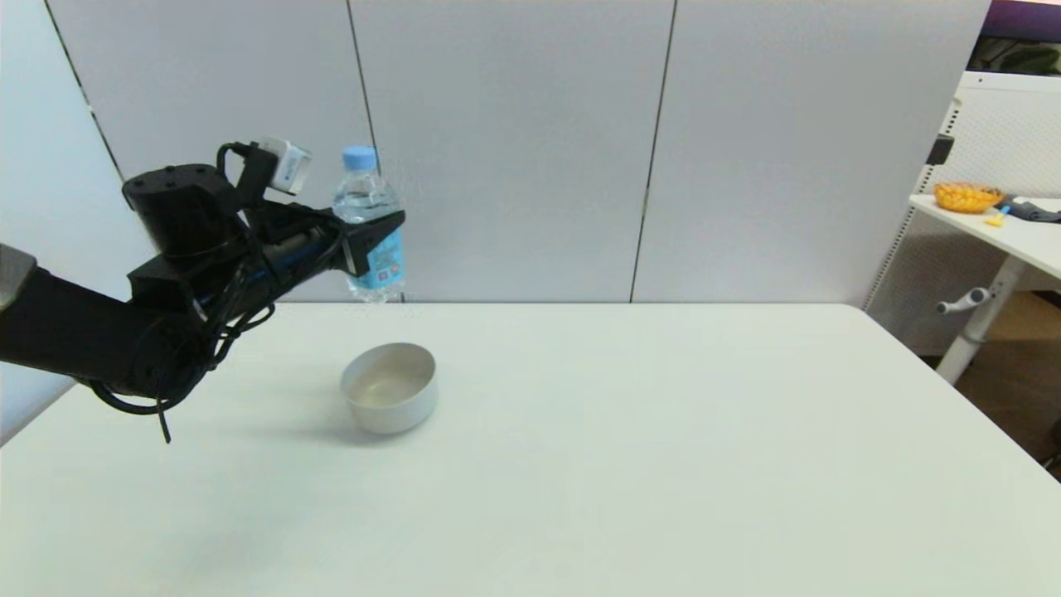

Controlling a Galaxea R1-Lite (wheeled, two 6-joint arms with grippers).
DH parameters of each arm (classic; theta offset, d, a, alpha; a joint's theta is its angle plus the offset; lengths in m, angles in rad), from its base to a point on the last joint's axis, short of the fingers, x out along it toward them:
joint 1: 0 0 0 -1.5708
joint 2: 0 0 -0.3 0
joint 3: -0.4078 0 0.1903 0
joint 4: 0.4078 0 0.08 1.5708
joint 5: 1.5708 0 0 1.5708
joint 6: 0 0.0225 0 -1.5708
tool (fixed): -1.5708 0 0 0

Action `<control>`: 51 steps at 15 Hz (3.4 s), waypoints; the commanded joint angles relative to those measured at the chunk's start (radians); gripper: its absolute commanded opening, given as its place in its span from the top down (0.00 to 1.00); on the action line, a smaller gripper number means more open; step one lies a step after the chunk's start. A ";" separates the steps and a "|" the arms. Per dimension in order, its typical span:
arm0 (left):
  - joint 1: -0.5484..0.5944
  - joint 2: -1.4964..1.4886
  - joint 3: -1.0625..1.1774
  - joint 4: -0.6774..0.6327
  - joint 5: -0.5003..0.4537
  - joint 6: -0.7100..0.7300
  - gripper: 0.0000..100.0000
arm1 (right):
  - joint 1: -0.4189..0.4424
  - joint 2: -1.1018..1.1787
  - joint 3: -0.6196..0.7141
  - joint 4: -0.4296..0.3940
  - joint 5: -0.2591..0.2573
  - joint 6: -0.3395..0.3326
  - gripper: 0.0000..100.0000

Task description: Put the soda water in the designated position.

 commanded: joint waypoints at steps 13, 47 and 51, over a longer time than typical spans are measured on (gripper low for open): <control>0.171 0.347 -0.238 -0.043 -0.380 -0.019 1.00 | 0.000 0.001 0.000 -0.001 0.000 -0.001 0.00; 0.077 0.516 -0.333 -0.180 -0.386 -0.094 0.00 | 0.000 0.001 -0.001 -0.001 0.000 -0.001 0.00; 0.079 0.437 -0.287 -0.175 -0.384 -0.092 0.00 | 0.000 0.001 0.000 -0.001 0.000 -0.001 0.00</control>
